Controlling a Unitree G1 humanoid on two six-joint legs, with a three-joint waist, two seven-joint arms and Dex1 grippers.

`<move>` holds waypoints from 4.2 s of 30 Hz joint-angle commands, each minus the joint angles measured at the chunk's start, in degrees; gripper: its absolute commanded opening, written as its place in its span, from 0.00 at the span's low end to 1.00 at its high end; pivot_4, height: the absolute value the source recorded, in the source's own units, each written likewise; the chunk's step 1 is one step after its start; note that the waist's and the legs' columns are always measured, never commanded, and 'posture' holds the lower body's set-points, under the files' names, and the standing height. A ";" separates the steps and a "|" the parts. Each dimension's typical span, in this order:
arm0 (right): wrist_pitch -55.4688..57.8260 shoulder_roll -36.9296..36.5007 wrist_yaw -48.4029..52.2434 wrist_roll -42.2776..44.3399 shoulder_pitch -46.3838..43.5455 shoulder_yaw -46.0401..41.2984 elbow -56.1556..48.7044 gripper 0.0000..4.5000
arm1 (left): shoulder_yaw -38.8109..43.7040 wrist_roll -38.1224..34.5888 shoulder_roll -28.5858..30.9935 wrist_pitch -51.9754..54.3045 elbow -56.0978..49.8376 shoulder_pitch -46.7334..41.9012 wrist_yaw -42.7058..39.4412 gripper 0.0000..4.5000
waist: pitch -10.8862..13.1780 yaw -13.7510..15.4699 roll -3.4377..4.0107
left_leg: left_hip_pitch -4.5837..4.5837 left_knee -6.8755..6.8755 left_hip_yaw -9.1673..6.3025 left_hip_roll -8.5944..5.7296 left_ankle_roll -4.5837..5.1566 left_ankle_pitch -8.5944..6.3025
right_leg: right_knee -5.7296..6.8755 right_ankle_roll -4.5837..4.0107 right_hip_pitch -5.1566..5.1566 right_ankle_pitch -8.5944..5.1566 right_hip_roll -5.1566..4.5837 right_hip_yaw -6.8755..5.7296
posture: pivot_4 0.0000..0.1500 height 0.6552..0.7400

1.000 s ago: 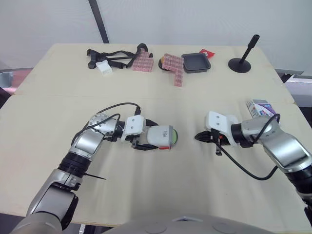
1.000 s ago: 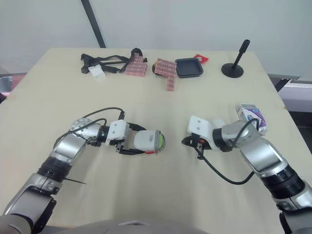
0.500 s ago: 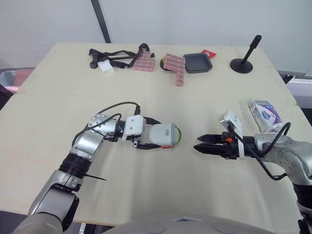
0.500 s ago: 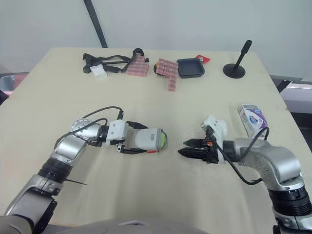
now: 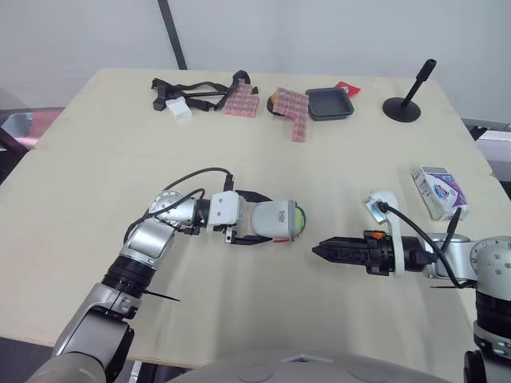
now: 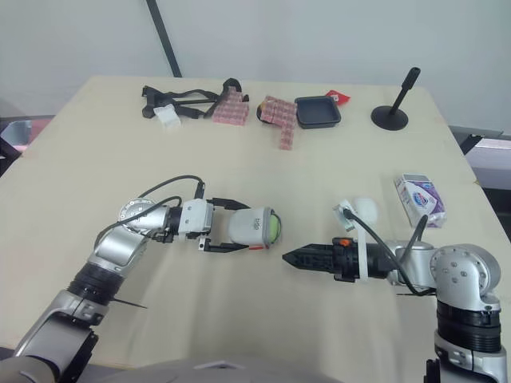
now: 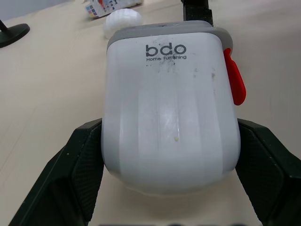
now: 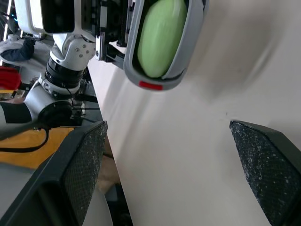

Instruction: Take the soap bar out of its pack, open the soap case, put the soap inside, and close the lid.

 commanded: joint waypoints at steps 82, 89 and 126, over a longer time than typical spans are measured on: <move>-22.20 -11.66 -20.30 22.09 -7.28 18.99 2.00 0.46 | 3.16 -9.42 3.89 19.54 -1.07 -7.09 -3.73 1.00 | 0.02 -0.02 -0.01 | -0.14 -0.04 -0.11 -0.15 -0.13 -0.02 | -0.17 0.05 0.00 0.01 0.09 -0.08 | 1.00 1.00; -18.78 -20.50 -8.65 6.74 -20.91 25.74 -4.40 0.46 | 3.37 -13.31 3.99 35.76 -4.81 -10.22 -2.67 1.00 | 0.09 -0.03 0.02 | -0.20 -0.03 -0.15 -0.16 -0.14 -0.02 | -0.20 0.05 0.00 0.01 0.10 -0.12 | 1.00 1.00; -18.74 -26.05 25.07 -41.38 -51.62 61.42 -10.50 0.46 | -4.96 -5.22 -7.23 32.00 -8.08 -11.88 5.80 1.00 | 0.17 0.16 0.02 | -0.34 0.09 -0.41 -0.09 -0.22 -0.08 | 0.01 0.05 0.06 0.02 0.30 -0.11 | 1.00 1.00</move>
